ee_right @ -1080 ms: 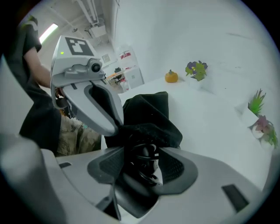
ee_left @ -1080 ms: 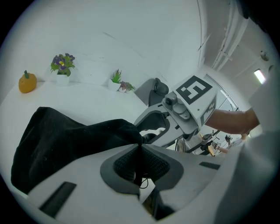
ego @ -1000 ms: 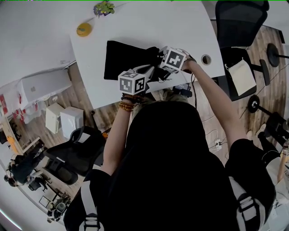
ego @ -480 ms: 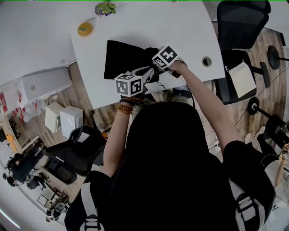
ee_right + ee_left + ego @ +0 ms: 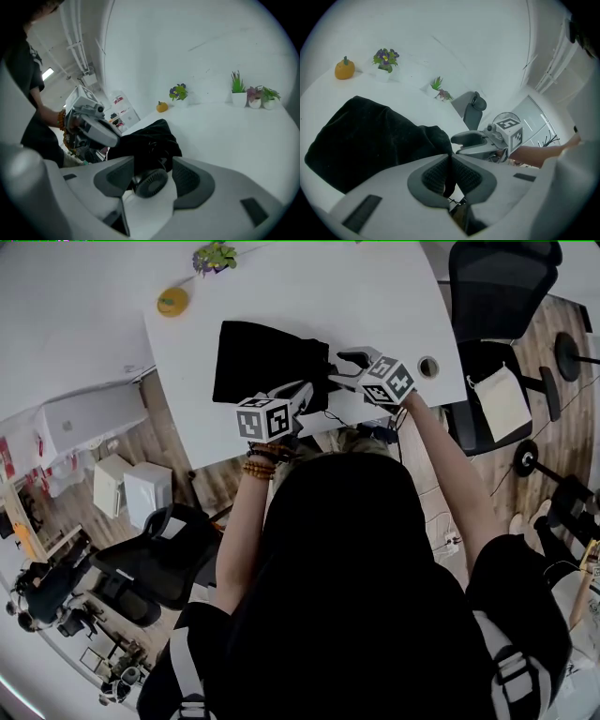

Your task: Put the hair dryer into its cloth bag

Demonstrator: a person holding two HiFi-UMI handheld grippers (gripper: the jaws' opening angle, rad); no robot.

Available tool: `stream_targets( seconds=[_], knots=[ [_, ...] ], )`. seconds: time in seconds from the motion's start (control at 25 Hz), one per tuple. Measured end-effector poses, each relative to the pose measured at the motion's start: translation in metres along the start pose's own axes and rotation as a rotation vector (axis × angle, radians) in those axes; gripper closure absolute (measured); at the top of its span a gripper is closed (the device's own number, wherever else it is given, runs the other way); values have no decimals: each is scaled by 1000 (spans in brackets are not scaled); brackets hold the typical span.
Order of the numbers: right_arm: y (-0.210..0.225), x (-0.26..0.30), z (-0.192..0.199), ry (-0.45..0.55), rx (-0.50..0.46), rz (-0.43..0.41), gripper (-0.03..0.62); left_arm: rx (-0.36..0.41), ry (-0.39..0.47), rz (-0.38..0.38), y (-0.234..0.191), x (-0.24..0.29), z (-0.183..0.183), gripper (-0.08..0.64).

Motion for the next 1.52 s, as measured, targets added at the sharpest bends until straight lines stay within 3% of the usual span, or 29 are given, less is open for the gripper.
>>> stream_targets(
  seconds=[0.2,0.32,0.52,0.68,0.92,1.12,1.28,1.4,1.52],
  knots=[
    [0,-19,37,-61,-12,-46,338,17,-16,6,5,7,-3,520],
    [-6,-11,45,-89,-51,-52,392,30,-32,9,9,14,-2,520],
    [-19,2,35,-53,-58,-79,454,54,-44,11,19,22,-5,520],
    [-28,12,30,-39,-70,-84,456,65,-43,4,25,25,-6,520],
    [-45,23,10,90,-60,-113,463,73,-31,-5,22,21,-8,520],
    [-46,35,7,127,-35,-94,463,57,-11,-37,19,17,-6,520],
    [-45,38,13,48,-92,-97,450,40,5,-51,8,11,-1,520],
    [-33,26,22,-32,-177,-111,405,96,-24,-85,4,2,14,510],
    [0,7,11,7,-137,-96,402,138,-40,-139,-3,-11,35,406]
  ],
)
Point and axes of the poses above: the fingertips, and each gripper's own axes: x forward along the fingers, y to its right, z out of its underside, the point moved 9 cm from there along -x, backward along the fingers, and after that the axes turned 4 degrees about -x, right-handed, at the moved point
